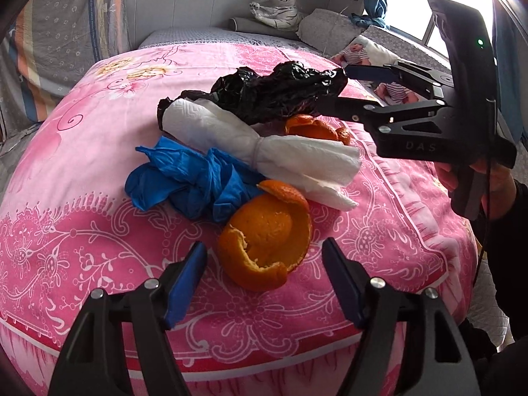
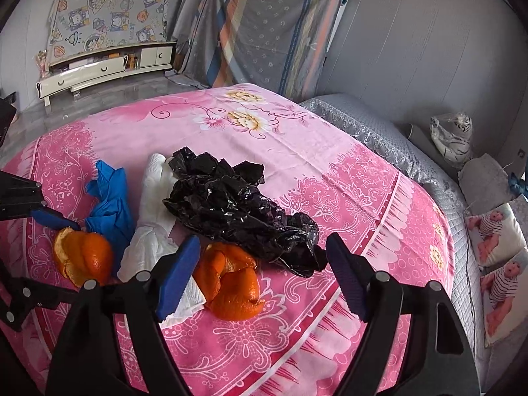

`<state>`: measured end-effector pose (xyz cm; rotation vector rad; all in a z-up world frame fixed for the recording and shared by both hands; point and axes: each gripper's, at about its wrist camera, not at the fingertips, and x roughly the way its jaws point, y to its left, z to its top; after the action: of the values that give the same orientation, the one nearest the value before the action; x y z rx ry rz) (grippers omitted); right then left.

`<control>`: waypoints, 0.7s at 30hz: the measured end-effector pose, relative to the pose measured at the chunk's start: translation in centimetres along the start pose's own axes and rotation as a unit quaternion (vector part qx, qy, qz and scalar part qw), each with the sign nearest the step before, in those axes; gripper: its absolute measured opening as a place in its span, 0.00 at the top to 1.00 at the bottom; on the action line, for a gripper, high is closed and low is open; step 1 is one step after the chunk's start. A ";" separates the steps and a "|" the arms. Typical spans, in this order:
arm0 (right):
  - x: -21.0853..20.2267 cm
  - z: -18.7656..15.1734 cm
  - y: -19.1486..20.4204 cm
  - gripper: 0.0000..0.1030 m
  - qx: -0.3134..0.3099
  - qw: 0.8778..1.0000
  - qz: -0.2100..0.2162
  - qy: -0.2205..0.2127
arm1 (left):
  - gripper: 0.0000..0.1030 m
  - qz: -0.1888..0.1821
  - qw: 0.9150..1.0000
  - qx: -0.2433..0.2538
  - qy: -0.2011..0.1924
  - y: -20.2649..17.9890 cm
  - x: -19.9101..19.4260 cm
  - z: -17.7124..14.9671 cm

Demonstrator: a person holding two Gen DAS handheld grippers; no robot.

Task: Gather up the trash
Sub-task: 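Grasp the orange peel with the left tool while the right tool grasps the black plastic bag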

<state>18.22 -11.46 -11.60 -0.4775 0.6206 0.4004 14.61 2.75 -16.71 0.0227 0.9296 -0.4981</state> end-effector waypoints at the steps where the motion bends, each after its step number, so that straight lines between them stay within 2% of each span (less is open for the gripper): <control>1: 0.4 0.1 0.0 0.28 -0.005 1.000 -0.003 0.002 | 0.38 0.000 1.000 0.000 0.004 0.0 0.3 0.1; 5: 1.8 0.6 -0.4 0.28 -0.002 1.000 0.002 0.008 | 0.38 0.001 1.000 0.005 0.008 -0.2 0.7 0.5; 10: 3.0 1.3 -0.3 0.30 -0.008 1.000 0.015 0.009 | 0.45 0.008 1.000 0.017 0.018 -1.0 1.4 0.9; 12: 3.7 1.6 -0.1 0.46 -0.007 1.000 0.020 0.015 | 0.49 0.012 1.000 0.017 0.018 -1.2 1.4 1.0; 13: 4.0 1.7 -0.2 0.50 -0.005 0.999 0.024 0.021 | 0.50 0.012 1.000 0.015 0.019 -1.2 1.4 1.0; 15: 4.6 1.7 -0.1 0.64 0.000 0.999 0.023 0.030 | 0.52 0.014 1.000 0.016 0.018 -1.2 1.4 1.1; 16: 5.0 1.7 -0.3 0.68 0.005 0.999 0.021 0.034 | 0.54 0.015 1.000 0.015 0.017 -1.3 1.3 1.1; 18: 5.5 1.6 -0.6 0.81 0.020 0.999 0.019 0.041 | 0.55 0.016 1.000 0.014 0.017 -1.2 1.3 1.2; 21: 5.6 1.3 -1.5 0.89 0.045 0.998 0.012 0.044 | 0.59 0.019 1.000 0.019 0.014 -1.5 1.2 1.4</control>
<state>23.74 -10.84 -13.79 -0.4040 0.7263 0.3734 15.64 0.64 -16.48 0.0821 0.9445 -0.4805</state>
